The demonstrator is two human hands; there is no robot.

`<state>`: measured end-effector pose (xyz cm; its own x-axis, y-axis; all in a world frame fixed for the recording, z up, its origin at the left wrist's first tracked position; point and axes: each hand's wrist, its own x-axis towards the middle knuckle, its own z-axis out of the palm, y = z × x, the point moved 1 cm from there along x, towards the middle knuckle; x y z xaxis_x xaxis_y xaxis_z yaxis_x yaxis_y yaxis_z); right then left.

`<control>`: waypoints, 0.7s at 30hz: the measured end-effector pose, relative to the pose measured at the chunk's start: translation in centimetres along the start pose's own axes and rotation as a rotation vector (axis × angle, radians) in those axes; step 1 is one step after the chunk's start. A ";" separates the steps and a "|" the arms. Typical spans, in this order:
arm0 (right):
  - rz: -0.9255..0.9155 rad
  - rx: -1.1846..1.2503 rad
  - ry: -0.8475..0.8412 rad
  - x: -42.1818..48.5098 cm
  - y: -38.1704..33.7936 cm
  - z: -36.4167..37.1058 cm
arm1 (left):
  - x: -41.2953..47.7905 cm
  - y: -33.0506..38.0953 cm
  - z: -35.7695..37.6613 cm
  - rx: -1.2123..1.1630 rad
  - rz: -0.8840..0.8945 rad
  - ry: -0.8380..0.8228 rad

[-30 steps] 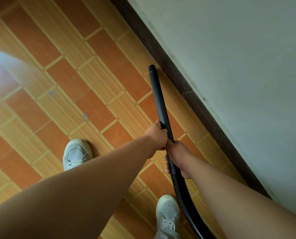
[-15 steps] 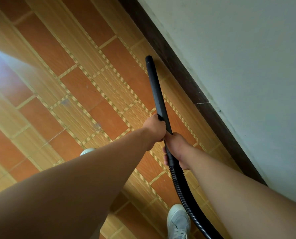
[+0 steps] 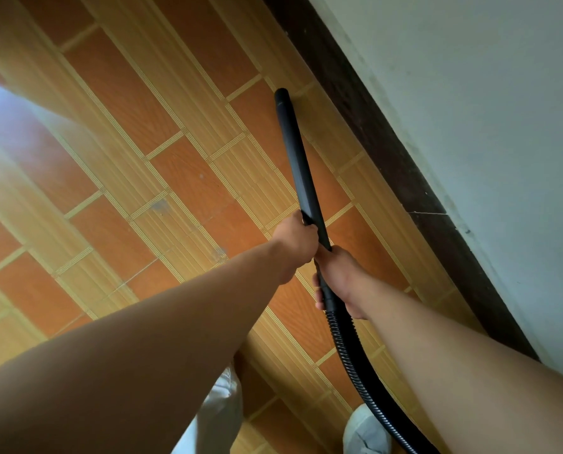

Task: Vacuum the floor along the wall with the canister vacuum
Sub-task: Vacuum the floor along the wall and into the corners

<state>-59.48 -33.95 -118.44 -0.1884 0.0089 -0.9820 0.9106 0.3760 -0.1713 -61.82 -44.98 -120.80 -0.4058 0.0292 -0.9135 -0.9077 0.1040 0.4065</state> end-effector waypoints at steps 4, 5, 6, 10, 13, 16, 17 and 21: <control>0.000 -0.029 -0.025 0.0 -1.2 1.2 | -0.2 0.3 -1.9 -0.006 -0.022 0.013; -0.003 -0.031 -0.022 0.0 -1.6 1.6 | -0.2 0.5 -2.4 -0.006 -0.028 0.022; -0.010 -0.032 -0.017 0.0 -2.0 1.8 | -0.2 0.8 -2.8 -0.007 -0.033 0.029; -0.032 -0.029 0.012 0.5 -3.2 1.8 | 0.4 2.2 -3.1 0.024 -0.044 0.035; 0.000 0.023 0.021 0.8 -3.7 1.0 | 0.9 3.4 -2.6 0.066 -0.058 0.024; 0.007 0.035 0.002 0.7 -4.6 0.0 | 1.2 4.8 -2.0 0.062 -0.065 0.021; -0.002 0.032 0.001 0.8 -4.9 -0.4 | 1.4 5.1 -1.9 0.049 -0.076 0.021; -0.015 -0.002 -0.040 1.3 -5.7 -1.5 | 1.5 6.5 -2.3 0.001 -0.110 0.025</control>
<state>-65.46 -34.73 -118.65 -0.1872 -0.0335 -0.9817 0.9071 0.3776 -0.1859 -68.55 -46.53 -119.51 -0.3066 -0.0074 -0.9518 -0.9467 0.1061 0.3041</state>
